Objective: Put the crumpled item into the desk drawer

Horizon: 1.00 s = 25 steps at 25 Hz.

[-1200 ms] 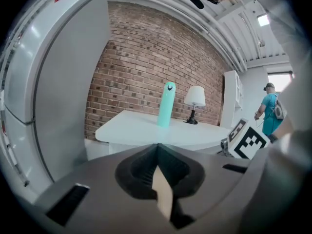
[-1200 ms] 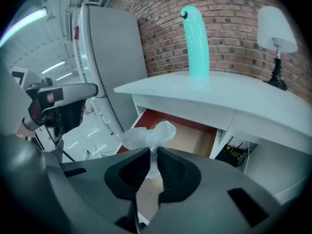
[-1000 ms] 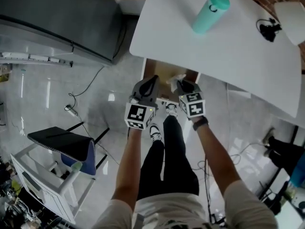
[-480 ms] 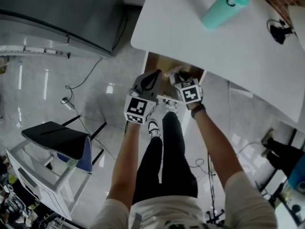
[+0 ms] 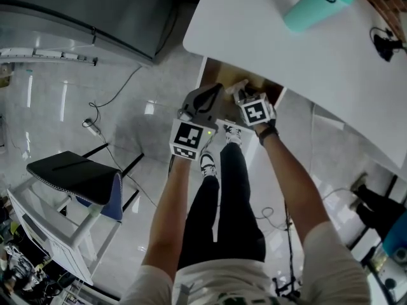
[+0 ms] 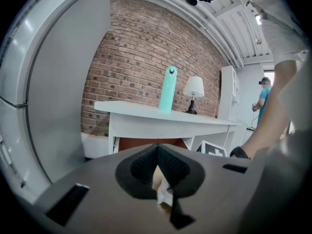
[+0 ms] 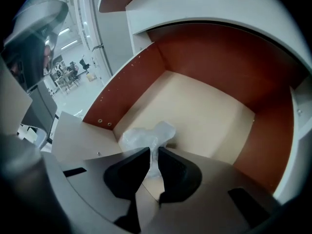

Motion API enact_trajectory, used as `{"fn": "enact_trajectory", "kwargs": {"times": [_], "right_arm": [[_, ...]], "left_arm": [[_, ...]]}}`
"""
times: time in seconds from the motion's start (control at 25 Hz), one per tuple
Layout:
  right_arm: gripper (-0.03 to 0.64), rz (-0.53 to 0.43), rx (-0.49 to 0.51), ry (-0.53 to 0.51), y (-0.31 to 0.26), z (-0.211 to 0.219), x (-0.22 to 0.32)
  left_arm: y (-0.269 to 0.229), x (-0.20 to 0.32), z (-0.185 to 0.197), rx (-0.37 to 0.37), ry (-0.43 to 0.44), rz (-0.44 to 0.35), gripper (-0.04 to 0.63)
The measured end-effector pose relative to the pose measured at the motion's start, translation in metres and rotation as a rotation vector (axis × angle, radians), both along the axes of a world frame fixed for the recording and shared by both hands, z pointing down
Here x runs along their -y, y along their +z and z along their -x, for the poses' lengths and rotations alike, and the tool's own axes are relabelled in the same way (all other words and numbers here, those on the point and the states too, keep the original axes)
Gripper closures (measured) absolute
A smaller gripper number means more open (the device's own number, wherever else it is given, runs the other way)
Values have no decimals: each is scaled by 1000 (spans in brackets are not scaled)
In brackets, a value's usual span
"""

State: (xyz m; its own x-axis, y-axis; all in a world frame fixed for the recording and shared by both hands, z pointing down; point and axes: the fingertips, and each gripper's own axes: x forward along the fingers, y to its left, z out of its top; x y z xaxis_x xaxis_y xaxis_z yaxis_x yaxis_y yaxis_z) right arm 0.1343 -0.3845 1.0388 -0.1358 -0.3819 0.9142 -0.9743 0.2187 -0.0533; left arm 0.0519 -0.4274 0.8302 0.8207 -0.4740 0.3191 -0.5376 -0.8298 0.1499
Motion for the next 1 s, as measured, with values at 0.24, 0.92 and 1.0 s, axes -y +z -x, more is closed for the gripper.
{"fn": "enact_trajectory", "kwargs": {"times": [0.24, 0.92, 1.0], "right_arm": [[569, 14, 24, 22, 6, -3, -2], [491, -87, 100, 88, -49, 11, -17], [491, -118, 92, 104, -65, 7, -18]], "left_arm": [[8, -1, 7, 4, -18, 16, 600], [-8, -8, 22, -13, -59, 74, 600], [-14, -9, 26, -11, -67, 78, 600]]}}
